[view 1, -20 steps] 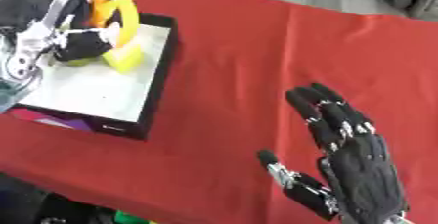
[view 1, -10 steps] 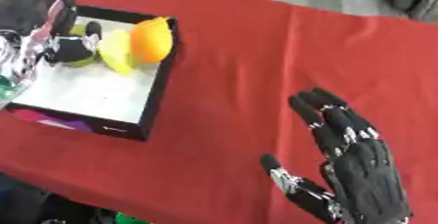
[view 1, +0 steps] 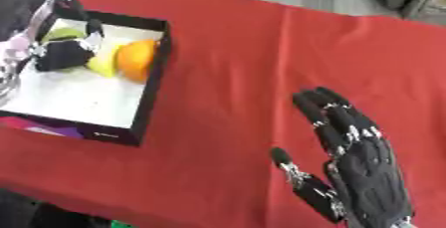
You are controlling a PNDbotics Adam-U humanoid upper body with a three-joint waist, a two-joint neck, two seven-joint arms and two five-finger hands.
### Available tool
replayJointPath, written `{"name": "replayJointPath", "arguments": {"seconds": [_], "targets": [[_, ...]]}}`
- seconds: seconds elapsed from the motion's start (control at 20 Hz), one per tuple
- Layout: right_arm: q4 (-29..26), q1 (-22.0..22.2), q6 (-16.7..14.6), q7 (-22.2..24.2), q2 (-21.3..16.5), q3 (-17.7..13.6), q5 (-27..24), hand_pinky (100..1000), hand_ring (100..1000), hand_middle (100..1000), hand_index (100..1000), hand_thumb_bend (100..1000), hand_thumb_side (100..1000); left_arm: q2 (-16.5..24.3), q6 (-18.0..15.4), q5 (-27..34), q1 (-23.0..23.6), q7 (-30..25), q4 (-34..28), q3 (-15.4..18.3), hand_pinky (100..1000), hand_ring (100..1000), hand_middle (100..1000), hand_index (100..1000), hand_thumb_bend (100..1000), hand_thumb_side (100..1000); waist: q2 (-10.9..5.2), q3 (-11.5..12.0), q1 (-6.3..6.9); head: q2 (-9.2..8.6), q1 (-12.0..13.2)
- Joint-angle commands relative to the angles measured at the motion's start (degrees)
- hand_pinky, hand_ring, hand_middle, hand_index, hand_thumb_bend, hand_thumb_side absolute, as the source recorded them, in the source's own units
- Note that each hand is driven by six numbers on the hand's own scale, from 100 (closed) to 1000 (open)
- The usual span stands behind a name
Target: Pick up the objects with one hand, pass them to the other hand, and then place them into the box on the other side of the table.
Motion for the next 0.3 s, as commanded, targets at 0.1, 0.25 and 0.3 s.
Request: {"name": "replayJointPath", "arguments": {"seconds": [0.1, 0.25, 0.3], "targets": [[-0.9, 0.8, 12.3, -15.7, -6.5, -13.0, -1.6, 700, 852, 805, 876, 368, 100, 3.1, -15.8, 18.8, 1.1, 9.6, -1.6, 7.2, 744, 772, 776, 865, 100, 620, -2.65, -0.2, 0.71, 0.68, -6.6], [-0.9, 2.5, 10.4, -15.6, -12.1, -23.3, -4.4, 736, 868, 814, 878, 409, 100, 4.2, -23.5, 26.2, 4.5, 13.9, -1.6, 9.8, 748, 794, 793, 871, 100, 672, -4.35, -0.7, 1.03, -0.02, -9.7], [-0.9, 3.6, 10.0, -15.2, -14.5, -27.5, -6.3, 747, 869, 814, 877, 479, 100, 4.5, -25.6, 28.4, 6.1, 14.9, -1.6, 10.8, 746, 795, 794, 871, 100, 672, -4.95, -1.0, 1.07, -0.46, -11.0]]}}
